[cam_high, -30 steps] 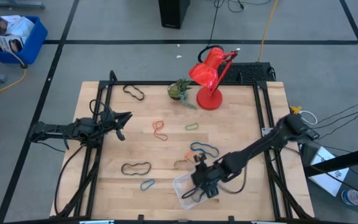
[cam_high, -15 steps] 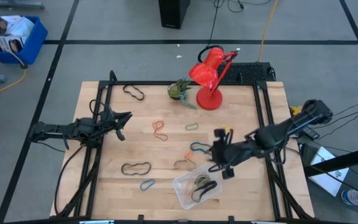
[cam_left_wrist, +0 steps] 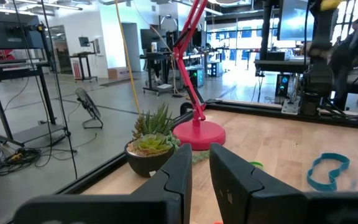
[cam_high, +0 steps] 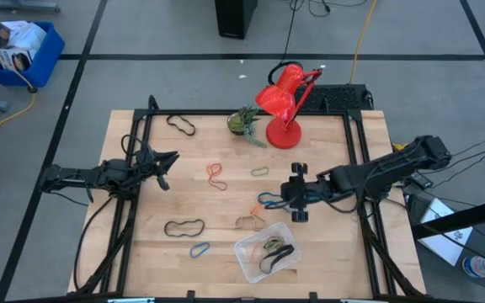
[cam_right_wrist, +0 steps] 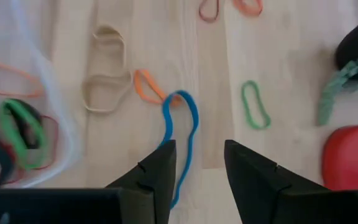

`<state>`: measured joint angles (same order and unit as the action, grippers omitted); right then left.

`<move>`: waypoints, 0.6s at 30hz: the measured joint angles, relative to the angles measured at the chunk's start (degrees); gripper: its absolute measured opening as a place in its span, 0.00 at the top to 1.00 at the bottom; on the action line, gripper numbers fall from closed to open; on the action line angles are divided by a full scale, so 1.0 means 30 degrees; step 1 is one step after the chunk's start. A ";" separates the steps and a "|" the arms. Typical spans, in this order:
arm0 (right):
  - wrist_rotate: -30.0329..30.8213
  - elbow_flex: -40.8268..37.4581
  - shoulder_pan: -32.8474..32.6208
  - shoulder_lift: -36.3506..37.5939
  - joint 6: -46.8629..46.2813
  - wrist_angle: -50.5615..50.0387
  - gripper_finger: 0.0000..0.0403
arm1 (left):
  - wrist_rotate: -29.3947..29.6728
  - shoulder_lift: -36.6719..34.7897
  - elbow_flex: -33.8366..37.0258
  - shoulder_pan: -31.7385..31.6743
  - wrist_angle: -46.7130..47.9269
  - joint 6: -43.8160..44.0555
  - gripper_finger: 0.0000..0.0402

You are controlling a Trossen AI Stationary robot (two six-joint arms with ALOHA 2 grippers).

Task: Pick and place rubber bands into bin
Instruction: Put the blue rubber band into the transparent container

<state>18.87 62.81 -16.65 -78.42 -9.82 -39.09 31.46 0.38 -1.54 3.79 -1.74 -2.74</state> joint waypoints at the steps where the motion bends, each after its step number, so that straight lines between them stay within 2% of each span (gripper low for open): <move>1: -0.0260 -0.0797 0.0226 -0.0005 -0.0001 0.0733 0.68 | 0.0002 -0.0007 -0.0007 0.0000 0.0000 0.0000 0.84; 3: -0.0511 -0.2353 0.0604 -0.0013 -0.0023 0.2290 0.68 | 0.0002 0.0000 -0.0007 -0.0007 0.0000 0.0000 0.84; 9: -0.2925 -0.6423 0.1673 -0.0013 -0.0919 0.7280 0.68 | 0.0002 -0.0003 -0.0007 0.0000 0.0000 0.0000 0.84; 18: -0.2987 -0.9579 0.2210 -0.0005 -0.1889 1.0052 0.68 | 0.0002 0.0000 -0.0006 -0.0001 0.0000 0.0000 0.84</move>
<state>9.91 34.07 -10.02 -78.43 -15.49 -8.93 31.46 0.38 -1.56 3.79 -1.74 -2.74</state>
